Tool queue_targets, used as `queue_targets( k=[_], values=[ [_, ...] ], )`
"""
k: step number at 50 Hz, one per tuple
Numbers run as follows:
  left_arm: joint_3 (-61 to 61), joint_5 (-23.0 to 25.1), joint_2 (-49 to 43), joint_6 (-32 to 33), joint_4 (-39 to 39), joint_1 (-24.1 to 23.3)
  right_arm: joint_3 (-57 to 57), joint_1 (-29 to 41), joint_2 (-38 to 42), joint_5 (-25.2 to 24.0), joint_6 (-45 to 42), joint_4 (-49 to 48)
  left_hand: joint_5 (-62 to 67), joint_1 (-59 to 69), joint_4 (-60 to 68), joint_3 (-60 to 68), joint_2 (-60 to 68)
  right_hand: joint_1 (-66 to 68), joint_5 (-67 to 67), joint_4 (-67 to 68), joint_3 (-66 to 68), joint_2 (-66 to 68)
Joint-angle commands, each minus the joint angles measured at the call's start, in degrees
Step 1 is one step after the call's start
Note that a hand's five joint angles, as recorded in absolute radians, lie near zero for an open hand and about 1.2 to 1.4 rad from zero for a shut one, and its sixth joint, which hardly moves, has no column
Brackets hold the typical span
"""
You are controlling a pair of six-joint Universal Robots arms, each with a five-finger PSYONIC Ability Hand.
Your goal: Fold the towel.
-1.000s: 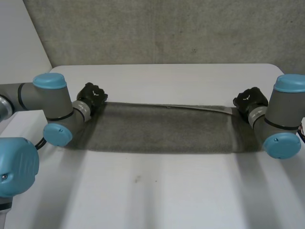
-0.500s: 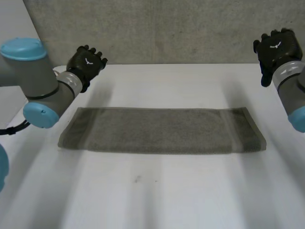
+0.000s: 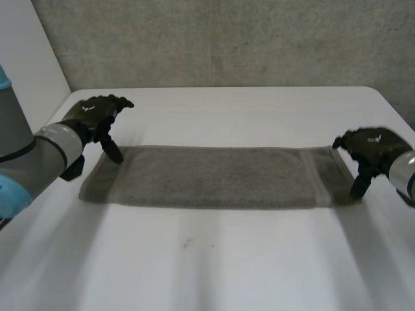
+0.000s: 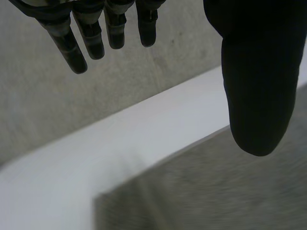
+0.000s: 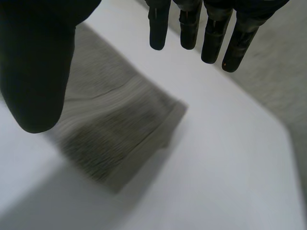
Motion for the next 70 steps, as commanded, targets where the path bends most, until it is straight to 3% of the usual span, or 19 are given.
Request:
queue_targets(
  k=[1,10,14,15,16,22,25,34,41,45,49,52,58,59,60,61,62,63,70],
  values=[
    [-9.98,0.12,5.83,-16.63,3.28,-0.13,6.8,-3.74,3.6,-3.84,0.57,-8.66,-1.0,-0.26,0.38,0.44,0.44,6.59,5.68,5.64,6.72,5.83],
    [-16.85,-0.32,10.23,-17.08,12.26,-0.57,7.5,-5.32,11.14,-3.84,-1.27,-15.42,-0.67,0.07,0.72,0.77,0.78,19.18,18.28,18.24,19.31,18.43],
    [-18.44,-0.32,11.72,-17.08,13.32,-1.01,7.06,-5.49,12.56,-3.66,-2.59,-15.51,-0.83,-0.09,0.55,0.61,0.61,32.66,31.76,31.71,32.79,31.9],
    [-18.96,-0.32,12.07,-16.9,13.58,-1.18,6.88,-5.58,12.91,-3.57,-3.29,-15.78,-0.83,-0.09,0.55,0.61,0.61,45.48,44.58,44.54,45.61,44.73],
    [-19.22,-0.41,12.34,-16.81,13.84,-1.53,6.54,-6.1,13.0,-3.14,-3.82,-16.65,-0.83,-0.09,0.55,0.61,0.61,67.2,66.3,66.25,67.33,66.45],
    [-19.4,-0.5,12.52,-16.81,13.93,-2.77,6.36,-9.89,10.72,0.91,-4.52,-20.7,-1.0,-0.26,0.38,0.44,0.44,67.42,66.52,66.47,67.55,66.66],
    [-19.4,-0.5,12.52,-16.81,13.93,-2.68,5.74,-11.99,5.28,7.49,-8.29,-24.12,-1.0,-0.26,0.38,0.44,0.44,67.42,66.52,66.47,67.55,66.66],
    [-19.31,-0.5,12.52,-16.81,13.93,-2.68,2.84,-13.14,3.95,9.35,-21.4,-25.36,-1.0,-0.26,0.38,0.44,0.44,67.42,66.52,66.47,67.55,66.66],
    [-19.4,-0.59,12.6,-16.73,13.93,-2.86,-0.41,6.42,3.33,2.86,-13.95,-31.4,-1.0,-0.26,0.38,0.44,0.44,67.42,66.52,66.47,67.55,66.66],
    [-19.4,-0.68,12.69,-16.73,13.93,-2.86,0.47,13.75,4.12,-0.94,-11.91,-34.67,-1.0,-0.26,0.38,0.44,0.44,67.42,66.52,66.47,67.55,66.66],
    [-19.75,-0.68,12.78,-16.64,13.93,-2.86,0.73,26.9,9.81,-4.97,-12.17,-37.74,-1.0,-0.26,0.38,0.44,0.44,67.42,66.52,66.47,67.55,66.66],
    [-19.75,-0.59,12.78,-16.64,14.02,-2.94,0.38,32.63,14.91,-5.68,-13.57,-38.71,-1.0,-0.26,0.38,0.44,0.44,67.42,66.52,66.47,67.55,66.66],
    [-19.4,-0.59,11.81,-16.64,14.29,-3.03,0.03,36.43,19.68,-6.12,-14.46,-39.16,-1.0,-0.26,0.38,0.44,0.44,67.42,66.52,66.47,67.55,66.66],
    [-19.14,-0.59,11.55,-16.55,14.72,-3.12,0.03,36.87,20.38,-6.12,-14.46,-39.42,-1.0,-0.26,0.38,0.44,0.44,66.98,66.08,66.03,67.11,66.22],
    [-18.7,-0.59,10.85,-16.55,15.16,-3.21,-0.06,36.87,20.82,-6.12,-14.2,-39.42,-0.84,-0.1,0.55,0.6,0.61,41.16,40.26,40.22,41.29,40.41],
    [-18.7,-0.59,10.85,-16.55,15.16,-3.21,-0.06,36.87,20.82,-6.12,-14.19,-39.42,-0.83,-0.09,0.55,0.61,0.61,40.91,40.0,39.96,41.03,40.15],
    [-18.09,-0.59,9.71,-16.46,15.77,-3.38,-0.23,36.87,21.0,-4.82,-13.93,-39.25,-0.67,0.07,0.72,0.77,0.78,13.76,12.85,12.81,13.89,13.0],
    [-17.13,-0.85,8.22,-15.94,16.13,-3.56,-0.24,36.52,20.39,-4.54,-13.67,-38.9,-0.67,0.07,0.72,0.77,0.78,-2.58,-3.48,-3.53,-2.45,-3.34],
    [-12.38,-1.11,3.21,-11.64,16.39,-7.67,1.43,32.5,12.93,0.19,-7.98,-33.9,-0.5,0.24,0.89,0.94,0.95,-2.58,-3.48,-3.53,-2.45,-3.34]
  ],
)
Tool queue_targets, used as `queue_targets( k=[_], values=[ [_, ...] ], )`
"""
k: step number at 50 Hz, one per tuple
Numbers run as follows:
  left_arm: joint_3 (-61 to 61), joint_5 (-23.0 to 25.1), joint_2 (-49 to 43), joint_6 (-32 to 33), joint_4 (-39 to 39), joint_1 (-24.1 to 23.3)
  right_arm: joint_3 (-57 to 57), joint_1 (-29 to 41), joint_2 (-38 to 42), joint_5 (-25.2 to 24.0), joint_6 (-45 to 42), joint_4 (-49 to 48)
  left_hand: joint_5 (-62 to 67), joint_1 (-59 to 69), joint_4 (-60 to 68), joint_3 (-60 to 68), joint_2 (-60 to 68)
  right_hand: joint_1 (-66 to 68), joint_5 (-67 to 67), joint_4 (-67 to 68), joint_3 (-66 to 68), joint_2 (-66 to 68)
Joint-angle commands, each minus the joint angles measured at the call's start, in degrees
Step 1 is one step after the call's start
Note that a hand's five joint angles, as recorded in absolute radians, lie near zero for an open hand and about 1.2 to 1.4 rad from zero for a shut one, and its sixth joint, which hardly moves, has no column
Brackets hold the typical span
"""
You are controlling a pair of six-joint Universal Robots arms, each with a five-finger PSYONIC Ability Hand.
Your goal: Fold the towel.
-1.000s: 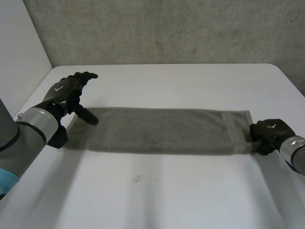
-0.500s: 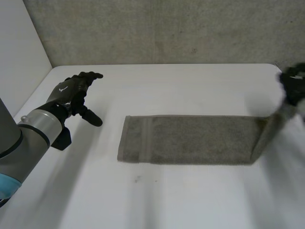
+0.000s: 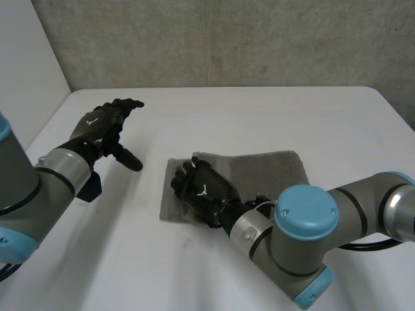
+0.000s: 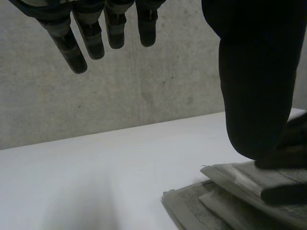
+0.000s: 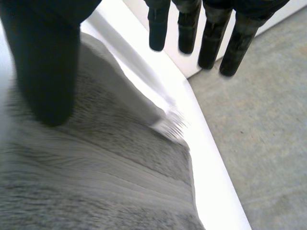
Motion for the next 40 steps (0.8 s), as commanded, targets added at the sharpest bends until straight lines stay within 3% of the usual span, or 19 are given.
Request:
queue_targets(
  k=[1,5,9,19,20,22,23,25,26,34,39,40],
  values=[
    [7.05,-0.57,-7.57,5.59,0.8,-5.96,2.43,-8.09,-9.64,6.99,9.25,7.46,-0.33,0.41,1.15,1.11,1.26,-6.89,-13.79,-12.45,-12.51,-12.05],
    [11.0,-2.23,-11.26,7.87,0.45,-9.91,4.55,-13.66,-13.0,8.5,16.31,12.93,-0.16,0.58,1.32,1.28,1.42,-6.89,-13.79,-12.45,-12.51,-12.05],
    [16.98,-5.31,-16.71,9.38,-0.16,-15.45,7.61,-20.31,-15.64,6.4,23.41,20.29,-0.16,0.58,1.32,1.28,1.43,-6.89,-13.79,-12.45,-12.51,-12.05],
    [23.75,-7.16,-26.9,9.47,-2.53,-20.47,14.65,-30.44,-15.64,-1.34,23.52,21.72,0.01,0.75,1.49,1.45,1.59,-5.68,-12.58,-11.24,-11.3,-10.84],
    [24.54,-8.38,-28.58,9.55,-3.67,-20.65,14.83,-31.05,-15.03,-1.52,23.52,20.94,0.01,0.75,1.49,1.45,1.59,1.03,-5.87,-4.53,-4.59,-4.12],
    [25.08,-11.28,-30.43,9.64,-5.34,-20.66,15.62,-31.76,-13.72,-1.35,22.99,17.0,0.01,0.75,1.49,1.45,1.59,36.89,29.99,31.33,31.27,31.73],
    [25.08,-11.3,-30.44,9.64,-5.35,-20.66,15.62,-31.76,-13.71,-1.35,22.99,16.97,0.01,0.75,1.49,1.45,1.59,37.1,30.19,31.54,31.48,31.94],
    [24.56,-14.18,-30.53,10.69,-6.49,-20.74,15.97,-32.55,-13.27,-0.82,22.73,13.3,-0.33,0.41,1.15,1.12,1.26,63.01,56.1,57.45,57.39,57.85],
    [24.55,-14.2,-30.53,10.7,-6.49,-20.74,15.54,-32.82,-13.27,-0.73,22.64,12.41,-0.33,0.41,1.15,1.11,1.26,63.11,56.21,57.55,57.49,57.95],
    [18.14,-17.01,-25.87,11.84,-6.93,-20.74,9.21,-29.57,-15.11,0.59,18.95,11.7,-1.0,-0.26,0.48,0.44,0.58,63.11,56.21,57.55,57.49,57.95],
    [15.24,-17.1,-21.56,11.66,-6.49,-19.6,0.61,-13.79,-14.33,3.74,17.72,12.05,-1.17,-0.43,0.31,0.27,0.42,63.11,56.21,57.55,57.49,57.95],
    [14.37,-17.27,-19.47,11.49,-6.58,-18.82,0.59,-13.75,-14.32,3.75,17.72,12.05,-1.17,-0.43,0.31,0.27,0.42,63.11,56.21,57.55,57.49,57.95]
  ],
)
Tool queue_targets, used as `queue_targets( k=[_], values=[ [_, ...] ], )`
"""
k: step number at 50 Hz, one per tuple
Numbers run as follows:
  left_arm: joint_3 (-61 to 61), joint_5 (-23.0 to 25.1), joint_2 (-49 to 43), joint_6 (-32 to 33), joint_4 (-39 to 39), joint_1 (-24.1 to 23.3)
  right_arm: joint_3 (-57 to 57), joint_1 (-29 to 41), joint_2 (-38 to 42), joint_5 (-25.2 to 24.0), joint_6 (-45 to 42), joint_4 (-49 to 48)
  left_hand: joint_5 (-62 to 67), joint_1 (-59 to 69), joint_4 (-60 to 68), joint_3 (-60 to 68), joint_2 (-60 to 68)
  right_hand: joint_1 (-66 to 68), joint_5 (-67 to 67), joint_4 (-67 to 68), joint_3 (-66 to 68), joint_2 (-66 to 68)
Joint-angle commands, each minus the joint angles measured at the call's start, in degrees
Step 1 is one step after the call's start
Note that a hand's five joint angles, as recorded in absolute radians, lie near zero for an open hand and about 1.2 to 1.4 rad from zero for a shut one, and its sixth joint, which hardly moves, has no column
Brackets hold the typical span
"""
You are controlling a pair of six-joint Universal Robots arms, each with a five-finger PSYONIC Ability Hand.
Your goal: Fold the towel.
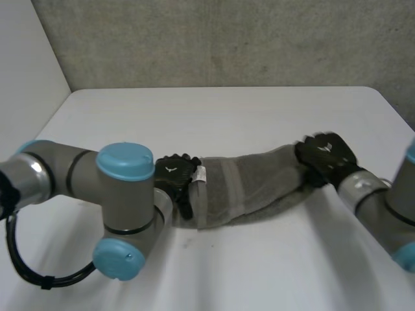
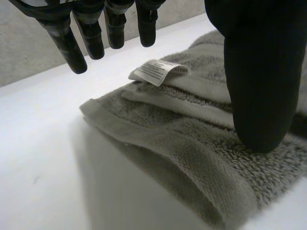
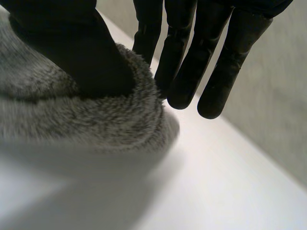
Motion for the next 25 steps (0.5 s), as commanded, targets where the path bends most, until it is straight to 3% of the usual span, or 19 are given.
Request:
queue_targets(
  k=[1,10,14,19,21,22,24,25],
  values=[
    [-5.79,-0.07,10.17,-0.72,0.42,3.45,-9.85,16.77,1.65,3.58,-2.01,1.21,-1.12,-0.43,0.32,0.28,0.43,27.32,14.72,11.68,12.2,13.6],
    [-12.05,0.37,22.16,-0.81,1.82,10.5,-17.69,30.59,11.84,3.06,-7.73,4.47,-1.12,-0.43,0.32,0.28,0.43,27.32,14.72,11.68,12.2,13.6],
    [-14.42,0.63,24.79,-0.81,2.44,13.57,-18.13,32.72,15.46,3.06,-8.52,4.47,-1.12,-0.43,0.32,0.28,0.43,27.32,14.72,11.68,12.2,13.6],
    [-14.77,0.98,24.8,-0.73,2.62,14.19,-18.66,32.89,16.87,4.38,-8.61,4.29,-1.12,-0.43,0.32,0.28,0.43,27.32,14.72,11.68,12.2,13.6],
    [-14.42,1.07,24.54,-0.81,2.7,14.19,-19.1,32.54,15.04,5.17,-8.0,4.38,-1.12,-0.43,0.32,0.28,0.43,-11.92,-24.52,-27.56,-27.04,-25.64],
    [-13.9,1.25,24.27,-0.73,2.7,13.93,-19.1,32.54,15.02,5.17,-8.0,4.38,-1.12,-0.43,0.32,0.28,0.43,-12.15,-24.74,-27.79,-27.26,-25.87],
    [-13.28,1.6,23.92,-0.73,2.7,13.76,-18.4,32.28,10.13,7.88,-6.78,4.47,-1.12,-0.43,0.32,0.28,0.43,-35.1,-47.7,-50.74,-50.22,-48.82],
    [-12.06,1.86,23.31,-0.81,2.79,13.23,-18.4,32.28,10.1,7.9,-6.77,4.47,-1.12,-0.43,0.32,0.28,0.43,-35.2,-47.79,-50.83,-50.31,-48.91]
  ],
)
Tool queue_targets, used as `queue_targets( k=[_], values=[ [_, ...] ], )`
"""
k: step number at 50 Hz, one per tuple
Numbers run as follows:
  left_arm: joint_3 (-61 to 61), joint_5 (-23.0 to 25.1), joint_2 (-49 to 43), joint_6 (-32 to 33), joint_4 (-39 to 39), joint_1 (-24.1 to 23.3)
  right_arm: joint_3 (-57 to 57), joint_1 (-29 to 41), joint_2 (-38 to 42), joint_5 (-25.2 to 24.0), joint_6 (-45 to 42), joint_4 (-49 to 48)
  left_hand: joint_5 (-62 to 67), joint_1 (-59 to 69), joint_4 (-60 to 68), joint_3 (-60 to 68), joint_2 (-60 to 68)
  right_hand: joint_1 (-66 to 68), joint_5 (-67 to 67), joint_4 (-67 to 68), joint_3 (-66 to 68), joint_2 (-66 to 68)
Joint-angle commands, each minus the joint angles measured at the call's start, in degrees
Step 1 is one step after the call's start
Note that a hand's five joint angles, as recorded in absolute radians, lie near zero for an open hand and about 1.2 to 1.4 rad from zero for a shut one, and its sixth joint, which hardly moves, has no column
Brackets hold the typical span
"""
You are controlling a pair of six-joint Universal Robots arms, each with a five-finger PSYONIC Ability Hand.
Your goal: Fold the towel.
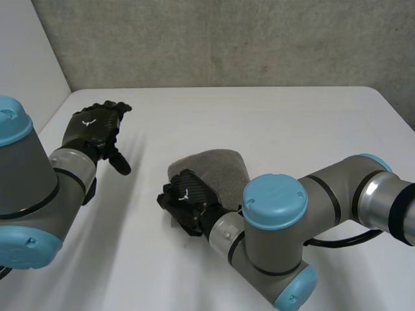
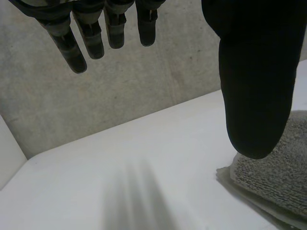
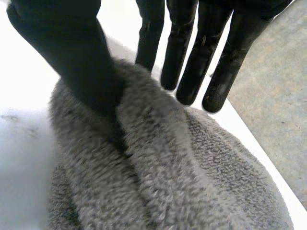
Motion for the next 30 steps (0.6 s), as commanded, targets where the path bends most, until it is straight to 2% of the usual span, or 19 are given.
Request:
queue_targets(
  k=[1,5,7,10,12,16,21,23,30],
  values=[
    [2.66,0.95,-1.81,-0.05,0.14,-0.97,1.01,-1.53,-8.4,4.87,3.07,0.08,-1.12,-0.01,0.56,0.54,0.59,-28.3,-37.8,-37.71,-37.57,-36.97],
    [7.39,1.91,-5.66,-2.32,0.14,-3.16,2.95,-4.7,-12.29,7.08,6.25,0.35,-1.12,-0.01,0.56,0.54,0.59,-28.79,-38.29,-38.2,-38.06,-37.46],
    [9.15,2.17,-6.89,-3.9,-0.12,-4.65,5.14,-7.41,-15.7,7.87,10.79,0.87,-1.12,-0.01,0.56,0.54,0.59,-28.79,-38.29,-38.2,-38.06,-37.46],
    [12.75,2.26,-9.97,-6.8,-0.82,-7.02,5.85,-8.56,-17.3,7.87,13.54,1.84,-0.62,0.49,1.06,1.04,1.09,-28.79,-38.29,-38.2,-38.06,-37.46],
    [14.09,2.26,-11.39,-8.05,-1.79,-7.91,5.94,-11.62,-18.96,7.52,18.88,5.42,-0.45,0.66,1.23,1.21,1.26,-28.79,-38.29,-38.2,-38.06,-37.46],
    [18.12,2.18,-15.07,-11.29,-6.52,-10.63,4.71,-14.36,-19.05,6.73,22.77,9.84,-0.45,0.66,1.23,1.21,1.26,-28.79,-38.29,-38.2,-38.06,-37.46],
    [22.16,1.74,-20.42,-12.97,-11.79,-12.83,0.22,-17.18,-14.75,2.95,26.37,15.38,-0.79,0.32,0.9,0.88,0.92,-28.79,-38.29,-38.2,-38.06,-37.46],
    [23.13,1.39,-22.18,-12.88,-13.64,-13.36,-3.1,-18.05,-9.76,0.15,27.77,18.53,-0.95,0.16,0.73,0.71,0.76,-28.79,-38.29,-38.2,-38.06,-37.46],
    [23.85,-2.66,-27.74,-12.7,-17.26,-13.71,-8.64,-18.49,-0.62,-2.5,27.96,22.14,-1.12,-0.01,0.56,0.54,0.59,-28.79,-38.29,-38.2,-38.06,-37.46]
  ],
)
